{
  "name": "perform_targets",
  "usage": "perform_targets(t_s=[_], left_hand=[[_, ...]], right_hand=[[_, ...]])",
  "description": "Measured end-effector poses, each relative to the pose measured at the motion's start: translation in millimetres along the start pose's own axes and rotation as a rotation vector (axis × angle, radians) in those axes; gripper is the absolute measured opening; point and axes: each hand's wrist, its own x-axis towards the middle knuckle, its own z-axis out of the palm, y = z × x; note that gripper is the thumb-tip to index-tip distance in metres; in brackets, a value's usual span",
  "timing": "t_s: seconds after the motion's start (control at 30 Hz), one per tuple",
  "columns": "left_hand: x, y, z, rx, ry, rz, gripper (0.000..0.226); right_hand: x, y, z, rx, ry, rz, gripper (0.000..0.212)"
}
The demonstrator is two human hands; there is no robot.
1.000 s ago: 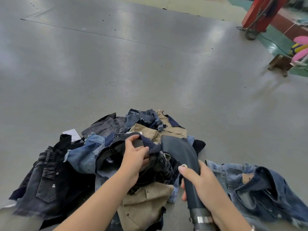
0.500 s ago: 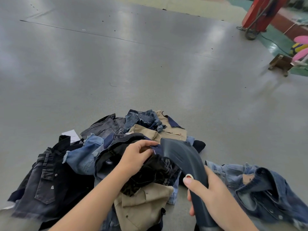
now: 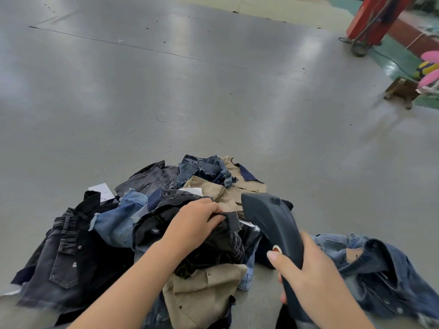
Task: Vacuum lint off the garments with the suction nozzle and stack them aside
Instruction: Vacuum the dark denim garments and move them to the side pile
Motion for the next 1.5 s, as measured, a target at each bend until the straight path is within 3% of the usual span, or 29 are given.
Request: perform_targets(t_s=[0.17,0.3,0.4,0.5,0.6,0.7,0.77,0.87,1.0,1.07,1.17,1.23,1.33,1.43,1.5], left_hand=[[-1,-1,5,0.034,-0.018,0.025,0.016],[-1,-2,5,-0.015,-0.005,0.005,0.016],[8,5,-9,-0.208,0.106,0.004,0.007],[30,19,-48,-0.476,0.285,0.049,0.031],[58,36,-104,-0.818,0.429,0.145,0.034],[68,34,-141,-0.940,0.420,0.264,0.022],[58,14,-139,-0.976,0.288,0.216,0.022],[26,-38,-98,-0.776,-0.040,-0.027,0.017],[-31,-113,-20,-0.079,-0.571,-0.281,0.033],[-46,-130,8,0.112,-0.537,-0.403,0.043],[-39,-125,23,0.181,-0.201,-0.637,0.037],[-27,-108,27,0.251,-0.001,-0.584,0.028],[-12,-70,47,0.119,0.009,-0.400,0.020],[13,-33,82,-0.092,-0.012,-0.489,0.034],[33,-17,102,-0.127,0.012,-0.607,0.061]], right_hand=[[-3,-2,13,-0.001,-0.104,0.018,0.014],[2,-8,8,0.115,-0.046,-0.041,0.015],[5,-10,-1,0.246,0.064,-0.002,0.017],[7,-8,-13,0.353,0.177,0.029,0.020],[8,-8,-26,0.419,0.271,0.013,0.015],[10,-6,-34,0.433,0.336,0.008,0.014],[11,-3,-38,0.448,0.354,0.003,0.013],[12,1,-37,0.445,0.323,-0.008,0.013],[17,3,-21,0.392,0.213,0.002,0.016],[22,1,-9,0.389,0.143,0.021,0.017],[29,-1,7,0.365,0.095,0.029,0.013],[31,-2,14,0.341,0.075,0.027,0.013],[33,-2,16,0.352,0.076,0.025,0.014],[36,-2,12,0.361,0.129,0.028,0.011],[36,-1,8,0.379,0.159,0.034,0.011]])
